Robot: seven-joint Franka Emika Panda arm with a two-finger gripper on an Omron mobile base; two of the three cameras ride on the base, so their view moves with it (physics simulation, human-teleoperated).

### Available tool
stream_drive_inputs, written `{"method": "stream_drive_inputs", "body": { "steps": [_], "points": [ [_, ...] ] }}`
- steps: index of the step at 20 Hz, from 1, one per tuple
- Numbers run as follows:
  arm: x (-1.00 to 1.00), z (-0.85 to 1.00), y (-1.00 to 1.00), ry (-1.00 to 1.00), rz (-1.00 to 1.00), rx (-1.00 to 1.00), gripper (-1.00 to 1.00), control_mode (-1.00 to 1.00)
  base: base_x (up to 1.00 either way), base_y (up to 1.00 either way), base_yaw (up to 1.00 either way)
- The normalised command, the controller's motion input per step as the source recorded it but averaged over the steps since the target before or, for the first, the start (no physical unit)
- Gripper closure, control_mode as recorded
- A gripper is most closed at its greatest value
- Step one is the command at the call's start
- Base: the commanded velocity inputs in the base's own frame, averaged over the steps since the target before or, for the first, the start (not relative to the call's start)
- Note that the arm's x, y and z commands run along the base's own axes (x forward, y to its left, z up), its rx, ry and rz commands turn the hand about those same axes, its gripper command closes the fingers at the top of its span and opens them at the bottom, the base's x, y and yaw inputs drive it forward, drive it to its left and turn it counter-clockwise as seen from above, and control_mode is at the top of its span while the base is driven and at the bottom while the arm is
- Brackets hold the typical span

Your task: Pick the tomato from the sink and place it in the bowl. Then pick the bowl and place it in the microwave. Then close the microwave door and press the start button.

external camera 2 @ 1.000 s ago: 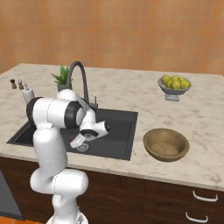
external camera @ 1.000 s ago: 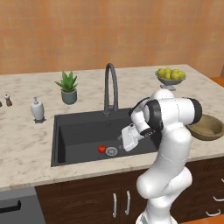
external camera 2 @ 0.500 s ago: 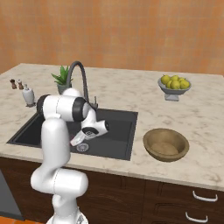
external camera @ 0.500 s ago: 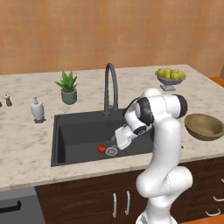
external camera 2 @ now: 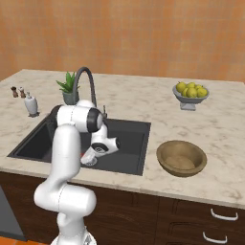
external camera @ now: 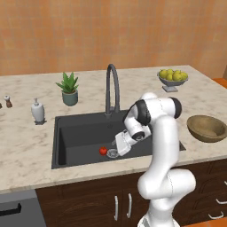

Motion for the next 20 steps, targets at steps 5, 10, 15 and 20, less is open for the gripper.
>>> {"method": "stream_drive_inputs", "body": {
  "steps": [5, 10, 15, 20],
  "points": [
    [0.39, -0.19, 0.1, -0.02, 0.0, 0.01, -1.0, -1.0, 0.0, 0.0, 0.0],
    [0.32, -0.25, 0.31, -0.01, 0.0, 0.02, -1.0, -1.0, 0.0, 0.0, 0.0],
    [0.37, -0.29, 0.18, -0.01, 0.0, 0.02, -1.0, -1.0, 0.0, 0.0, 0.0],
    [0.1, -0.3, 0.11, 0.01, 0.03, 0.0, -1.0, -1.0, 0.0, 0.0, 0.0]
  ]
}}
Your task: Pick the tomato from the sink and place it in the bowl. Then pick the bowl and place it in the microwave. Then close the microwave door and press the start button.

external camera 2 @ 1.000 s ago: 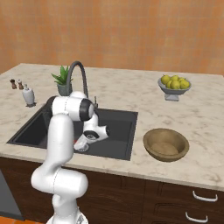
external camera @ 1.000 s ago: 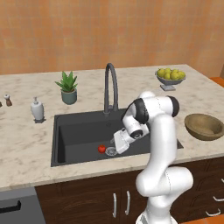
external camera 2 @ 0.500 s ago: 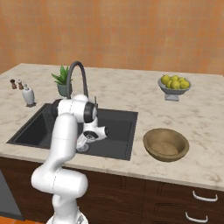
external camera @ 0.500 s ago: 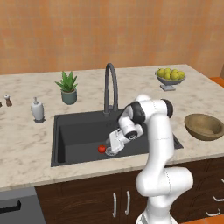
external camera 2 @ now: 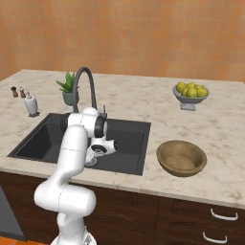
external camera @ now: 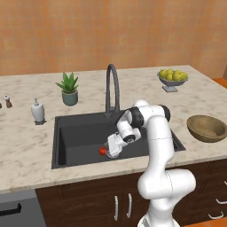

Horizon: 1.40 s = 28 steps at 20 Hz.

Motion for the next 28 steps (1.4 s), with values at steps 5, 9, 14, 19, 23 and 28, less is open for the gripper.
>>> {"method": "stream_drive_inputs", "body": {
  "steps": [5, 9, 14, 19, 23, 28],
  "points": [
    [0.0, -0.23, 0.18, 0.0, 0.06, 0.0, -1.0, -1.0, 0.0, 0.0, 0.0],
    [0.0, -0.23, 0.39, 0.0, 0.08, 0.0, -1.0, -1.0, 0.0, 0.0, 0.0],
    [0.0, -0.27, 0.47, 0.0, 0.11, 0.0, 1.0, -1.0, 0.0, 0.0, 0.0],
    [0.0, -0.27, 0.44, 0.02, 0.11, 0.0, 1.0, -1.0, 0.0, 0.0, 0.0],
    [-0.03, -0.14, 0.06, 0.0, 0.05, 0.02, 1.0, -1.0, 0.0, 0.0, 0.0],
    [-0.44, 0.73, -0.17, -0.04, -0.06, 0.01, 1.0, -1.0, 0.0, 0.0, 0.0]
  ]
}}
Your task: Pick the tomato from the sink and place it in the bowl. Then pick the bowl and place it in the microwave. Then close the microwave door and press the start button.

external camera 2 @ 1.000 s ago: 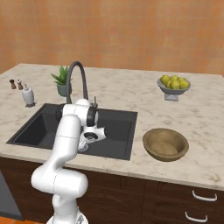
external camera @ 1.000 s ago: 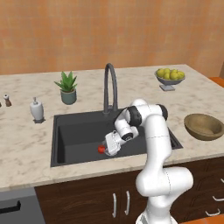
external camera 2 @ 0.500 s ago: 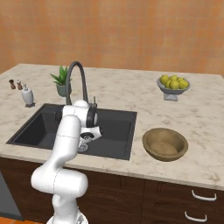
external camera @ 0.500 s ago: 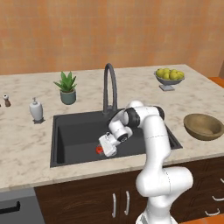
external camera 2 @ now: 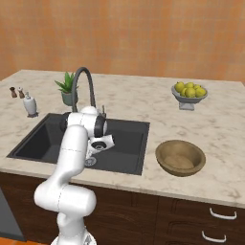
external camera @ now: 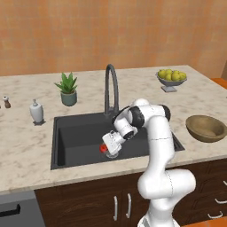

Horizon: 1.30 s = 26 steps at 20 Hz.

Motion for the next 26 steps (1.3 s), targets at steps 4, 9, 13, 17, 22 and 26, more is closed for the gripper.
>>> {"method": "stream_drive_inputs", "body": {
  "steps": [4, 9, 13, 17, 22, 26],
  "points": [
    [-0.53, 0.94, -0.6, -0.15, -0.12, 0.0, 1.0, -1.0, 0.0, 0.0, 0.0],
    [-0.98, 0.82, -0.51, -0.28, -0.14, 0.0, 1.0, -1.0, 0.0, 0.0, 0.0],
    [-0.8, 1.0, -0.32, -0.26, -0.17, -0.03, 1.0, -1.0, 0.0, 0.0, 0.0],
    [-0.49, 1.0, -0.3, -0.18, -0.12, -0.05, 1.0, -1.0, 0.0, 0.0, 0.0],
    [-0.87, 1.0, -0.39, -0.26, -0.07, -0.05, 1.0, -1.0, 0.0, 0.0, 0.0],
    [-0.55, 1.0, -0.02, -0.2, 0.0, -0.14, 1.0, -1.0, 0.0, 0.0, 0.0]
  ]
}}
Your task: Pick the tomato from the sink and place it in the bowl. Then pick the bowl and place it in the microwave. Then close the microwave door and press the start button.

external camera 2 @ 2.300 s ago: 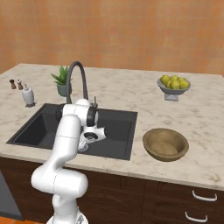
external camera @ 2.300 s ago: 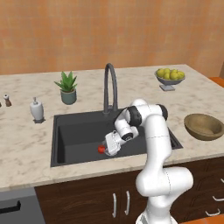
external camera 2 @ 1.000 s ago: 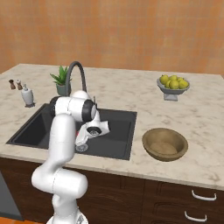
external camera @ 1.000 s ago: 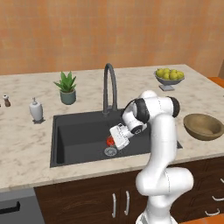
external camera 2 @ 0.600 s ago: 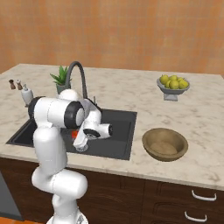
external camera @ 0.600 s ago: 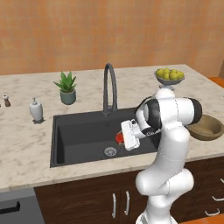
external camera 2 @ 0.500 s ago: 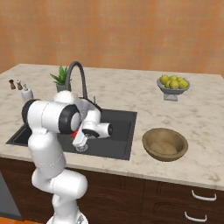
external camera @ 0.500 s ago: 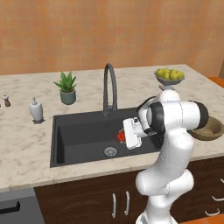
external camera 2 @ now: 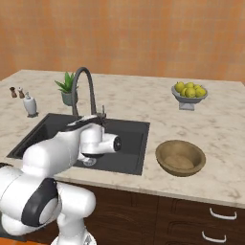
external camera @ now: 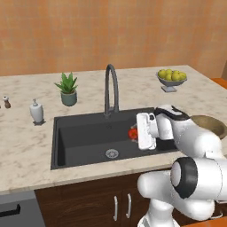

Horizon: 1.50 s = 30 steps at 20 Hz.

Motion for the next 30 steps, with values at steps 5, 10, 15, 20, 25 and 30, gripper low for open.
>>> {"method": "stream_drive_inputs", "body": {
  "steps": [5, 10, 15, 20, 25, 30],
  "points": [
    [-0.42, 1.0, -0.18, -0.04, -0.03, -0.18, 1.0, -1.0, 0.0, 0.0, 0.0],
    [-0.09, 0.93, -0.37, 0.23, -0.27, -0.21, 1.0, -1.0, 0.0, 0.0, 0.0],
    [-0.03, 0.67, -0.35, 0.31, -0.34, -0.14, 1.0, -1.0, 0.0, 0.0, 0.0],
    [-0.02, 0.14, -0.36, 0.14, -0.41, -0.23, 1.0, -1.0, 0.0, 0.0, 0.0],
    [0.0, 0.01, -0.61, 0.21, -0.46, -0.03, 1.0, -1.0, 0.0, 0.0, 0.0],
    [-0.01, 0.06, -0.8, 0.2, -0.45, 0.0, 1.0, -1.0, 0.0, 0.0, 0.0]
  ]
}}
